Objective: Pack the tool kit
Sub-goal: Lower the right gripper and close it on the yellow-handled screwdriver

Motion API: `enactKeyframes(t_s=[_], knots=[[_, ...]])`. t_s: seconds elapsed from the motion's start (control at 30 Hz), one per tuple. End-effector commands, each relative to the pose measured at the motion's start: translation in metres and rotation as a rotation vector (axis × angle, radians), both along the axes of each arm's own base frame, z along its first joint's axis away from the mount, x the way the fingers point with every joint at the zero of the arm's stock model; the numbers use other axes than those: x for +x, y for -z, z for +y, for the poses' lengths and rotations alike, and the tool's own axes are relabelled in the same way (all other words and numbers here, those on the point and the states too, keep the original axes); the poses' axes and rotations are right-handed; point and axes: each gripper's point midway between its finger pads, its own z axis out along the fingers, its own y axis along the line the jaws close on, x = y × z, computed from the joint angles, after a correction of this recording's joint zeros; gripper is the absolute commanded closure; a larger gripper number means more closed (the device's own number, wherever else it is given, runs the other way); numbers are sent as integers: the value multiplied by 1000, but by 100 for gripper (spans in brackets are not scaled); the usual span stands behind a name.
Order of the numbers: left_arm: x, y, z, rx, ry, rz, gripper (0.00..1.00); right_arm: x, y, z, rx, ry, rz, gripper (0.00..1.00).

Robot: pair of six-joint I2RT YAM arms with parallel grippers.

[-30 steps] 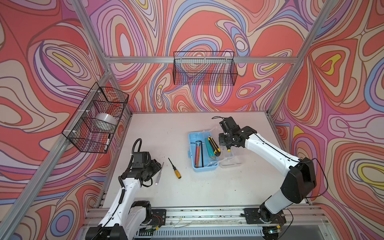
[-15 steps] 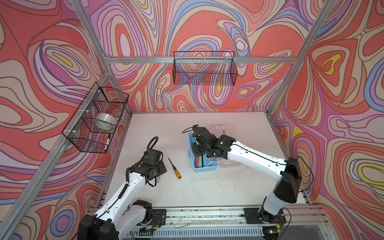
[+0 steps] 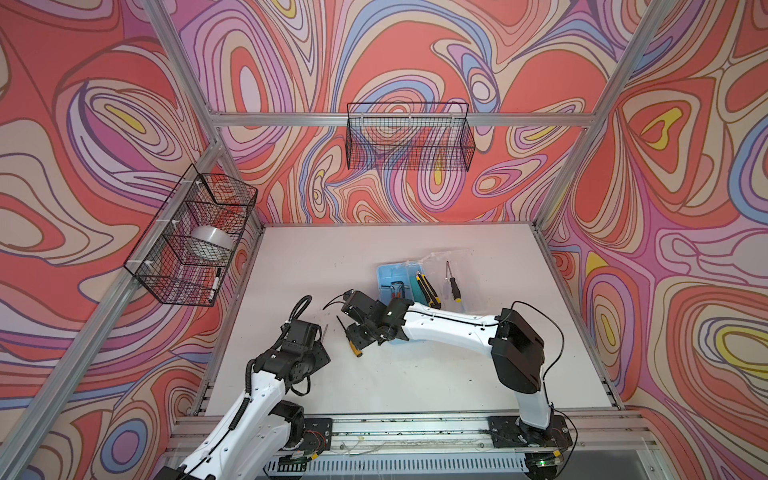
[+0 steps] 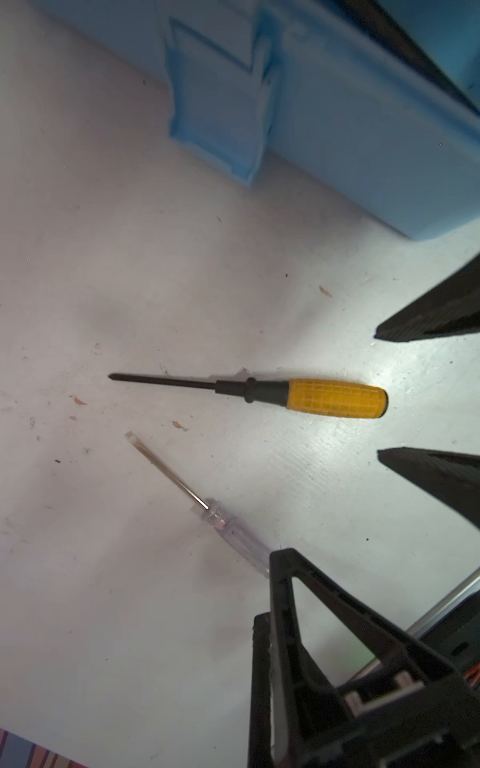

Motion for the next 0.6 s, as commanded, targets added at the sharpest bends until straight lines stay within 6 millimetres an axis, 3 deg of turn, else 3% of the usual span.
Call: enactKeyframes(t_s=[0.0, 0.17, 0.3, 0.57], knots=[[-5, 5, -2, -39, -41, 0, 35, 1, 13, 12, 5, -12, 17, 54], [-4, 1, -3, -66, -59, -49, 35, 4, 30, 13, -37, -7, 18, 53], [-2, -4, -2, -64, -56, -71, 35, 5, 45, 14, -63, -10, 27, 63], [2, -7, -2, -48, -42, -70, 35, 3, 62, 16, -87, -13, 55, 64]])
